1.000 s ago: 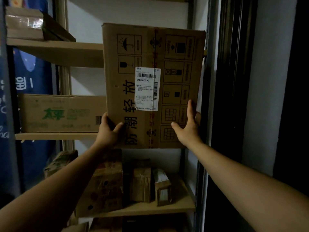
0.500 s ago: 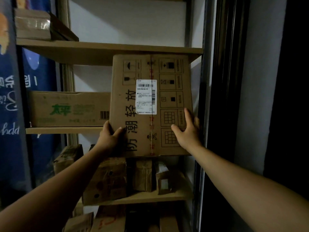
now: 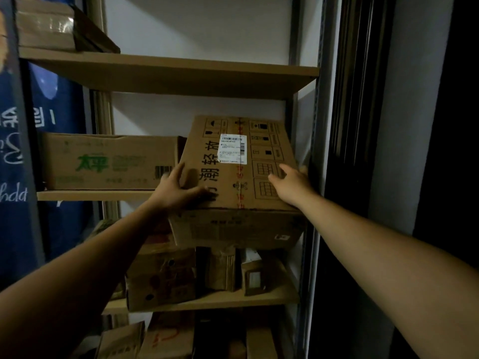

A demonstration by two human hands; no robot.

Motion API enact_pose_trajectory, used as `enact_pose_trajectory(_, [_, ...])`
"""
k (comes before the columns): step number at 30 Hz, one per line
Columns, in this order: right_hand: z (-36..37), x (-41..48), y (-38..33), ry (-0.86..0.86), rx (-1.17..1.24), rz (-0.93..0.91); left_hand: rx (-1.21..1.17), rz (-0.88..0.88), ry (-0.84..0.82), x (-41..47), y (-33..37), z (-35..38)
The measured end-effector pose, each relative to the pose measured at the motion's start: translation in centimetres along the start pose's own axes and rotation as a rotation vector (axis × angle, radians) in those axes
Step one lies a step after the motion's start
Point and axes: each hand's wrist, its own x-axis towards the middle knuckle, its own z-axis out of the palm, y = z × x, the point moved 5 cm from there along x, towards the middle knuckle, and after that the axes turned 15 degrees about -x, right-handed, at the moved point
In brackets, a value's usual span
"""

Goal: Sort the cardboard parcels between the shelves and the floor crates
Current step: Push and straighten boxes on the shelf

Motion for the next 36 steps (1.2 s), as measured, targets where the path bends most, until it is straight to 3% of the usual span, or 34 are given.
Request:
enact_pose_trajectory(3, [-1.6, 0.9, -1.4, 0.003, -0.062, -0.031, 0.278, 0.249, -0.088, -0.7, 1.9, 0.5])
enact_pose_trajectory(6, [-2.7, 1.5, -2.6, 0.052, -0.236, -0.084, 0.573, 0.345, -0.166, -0.5, 2.7, 1.2])
enact_pose_trajectory(10, [-3.8, 0.2, -5.1, 0.189, -0.369, -0.313, 0.624, 0.314, -0.151, 0.9, 4.1, 0.9])
enact_pose_trajectory(14, [-3.5, -2.2, -7.6, 0.386, -0.493, -0.714, 0.576, 0.265, -0.093, 2.7, 6.0, 0.4])
enact_pose_trajectory(16, [-2.1, -2.3, -7.1, 0.479, -0.558, -0.794, 0.574, 0.278, -0.064, 3.5, 6.8, 0.2])
enact_pose_trajectory(20, [0.8, -1.6, -4.3, 0.733, -0.579, -0.832, 0.806, 0.524, 0.118, 4.5, 6.7, 0.4])
enact_pose_trajectory(22, [2.0, -1.3, -3.5, 0.778, -0.583, -0.815, 0.959, 0.692, 0.124, 4.4, 4.5, 1.7])
enact_pose_trajectory(25, [3.1, 0.3, -3.1, 0.726, -0.584, -0.724, 1.124, 0.863, 0.026, 5.0, 0.1, 3.8])
enact_pose_trajectory(30, [5.6, 3.9, -2.0, 0.294, -0.693, -0.549, 1.180, 0.569, -0.044, 9.2, -2.7, 4.6])
enact_pose_trajectory(36, [7.2, 5.5, -1.3, 0.339, -0.648, -0.556, 1.141, 0.563, -0.053, 10.4, -2.7, 4.7])
